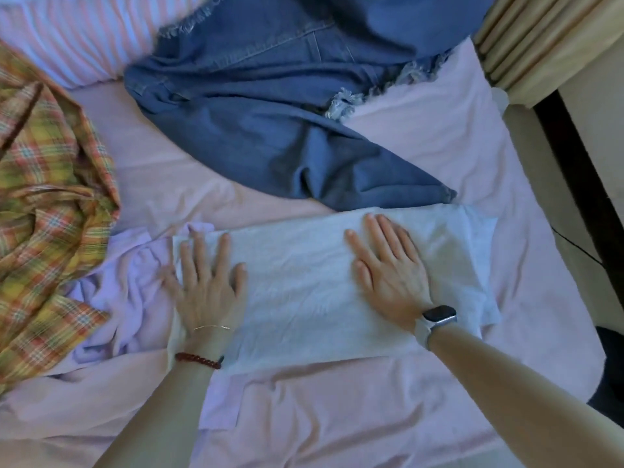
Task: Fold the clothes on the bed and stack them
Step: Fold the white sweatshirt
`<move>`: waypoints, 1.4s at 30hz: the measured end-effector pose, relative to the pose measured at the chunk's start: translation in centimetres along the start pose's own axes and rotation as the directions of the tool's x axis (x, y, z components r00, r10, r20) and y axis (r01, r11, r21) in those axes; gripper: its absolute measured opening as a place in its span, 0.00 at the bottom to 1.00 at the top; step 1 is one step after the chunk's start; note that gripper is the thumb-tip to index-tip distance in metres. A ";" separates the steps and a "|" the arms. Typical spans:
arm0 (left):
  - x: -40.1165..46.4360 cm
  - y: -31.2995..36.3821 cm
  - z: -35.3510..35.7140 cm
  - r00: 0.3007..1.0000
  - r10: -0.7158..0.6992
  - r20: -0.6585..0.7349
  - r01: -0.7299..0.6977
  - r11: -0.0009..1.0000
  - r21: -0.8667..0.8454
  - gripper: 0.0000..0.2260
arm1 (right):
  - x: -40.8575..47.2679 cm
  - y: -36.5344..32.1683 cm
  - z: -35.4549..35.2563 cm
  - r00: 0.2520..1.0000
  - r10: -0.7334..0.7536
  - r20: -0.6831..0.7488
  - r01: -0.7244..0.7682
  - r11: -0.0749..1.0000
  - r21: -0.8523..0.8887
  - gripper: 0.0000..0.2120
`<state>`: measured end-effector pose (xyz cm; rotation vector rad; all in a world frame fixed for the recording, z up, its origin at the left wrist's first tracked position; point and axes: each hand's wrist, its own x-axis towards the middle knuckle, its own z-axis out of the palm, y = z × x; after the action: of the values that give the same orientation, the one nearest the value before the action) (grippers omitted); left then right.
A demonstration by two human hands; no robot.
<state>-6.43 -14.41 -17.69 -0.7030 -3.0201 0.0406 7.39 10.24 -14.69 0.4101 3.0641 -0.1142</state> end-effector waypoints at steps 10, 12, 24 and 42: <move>-2.8 2.3 -3.8 1.000 0.028 -0.013 -0.028 0.999 -0.037 0.25 | -5.0 6.8 -3.8 0.911 0.412 0.028 -0.413 0.907 0.088 0.29; -5.3 4.6 -4.4 0.997 0.050 0.060 -0.044 0.995 -0.090 0.26 | -6.2 4.7 -3.3 0.978 0.202 0.040 -0.205 0.976 0.074 0.26; -8.1 7.8 -4.6 0.983 0.000 0.182 0.036 0.980 -0.194 0.28 | -7.7 8.4 -2.2 0.748 0.655 0.109 -0.584 0.571 0.577 0.30; -3.7 13.0 -12.1 0.675 0.061 0.736 0.736 -0.135 -0.664 0.10 | -3.2 2.3 -15.1 0.767 0.469 0.438 -0.573 0.195 0.796 0.06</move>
<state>3.12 -4.22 -6.15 0.5861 -2.9006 -2.7054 10.49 12.83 0.39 1.4000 2.1823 -1.7463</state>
